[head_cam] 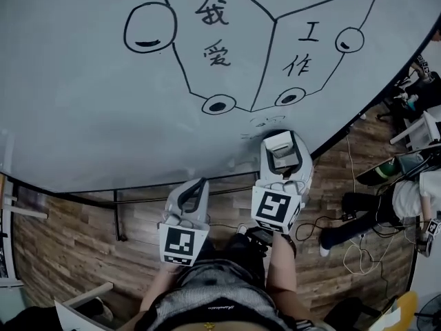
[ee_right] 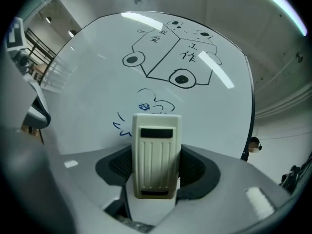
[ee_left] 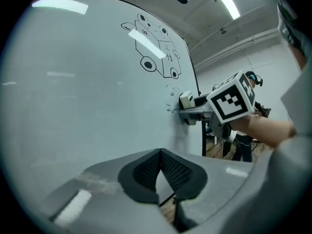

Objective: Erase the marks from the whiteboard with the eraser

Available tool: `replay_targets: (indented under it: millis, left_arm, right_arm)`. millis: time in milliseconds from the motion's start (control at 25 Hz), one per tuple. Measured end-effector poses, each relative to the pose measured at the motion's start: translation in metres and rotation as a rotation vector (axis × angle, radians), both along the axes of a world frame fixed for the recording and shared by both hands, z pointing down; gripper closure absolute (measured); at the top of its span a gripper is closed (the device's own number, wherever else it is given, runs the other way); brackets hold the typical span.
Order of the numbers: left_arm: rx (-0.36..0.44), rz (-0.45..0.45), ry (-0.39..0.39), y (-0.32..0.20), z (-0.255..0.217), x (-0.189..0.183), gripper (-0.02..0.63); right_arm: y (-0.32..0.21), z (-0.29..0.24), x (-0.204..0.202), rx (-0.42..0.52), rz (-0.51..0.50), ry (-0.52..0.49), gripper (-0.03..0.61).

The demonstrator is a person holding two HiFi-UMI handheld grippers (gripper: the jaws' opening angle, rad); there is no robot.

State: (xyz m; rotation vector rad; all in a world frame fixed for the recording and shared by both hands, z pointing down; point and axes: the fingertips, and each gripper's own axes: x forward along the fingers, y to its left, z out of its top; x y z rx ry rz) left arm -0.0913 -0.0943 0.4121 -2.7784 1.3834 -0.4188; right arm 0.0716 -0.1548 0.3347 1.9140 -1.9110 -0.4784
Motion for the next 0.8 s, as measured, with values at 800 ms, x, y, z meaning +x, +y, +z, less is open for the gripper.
replay_targets:
  millis: [800]
  left_arm:
    - [-0.014,0.042,-0.016,-0.005,0.008,-0.021,0.609]
  right_arm:
    - [0.003,-0.01,-0.033,0.064,-0.151,-0.237,0.321]
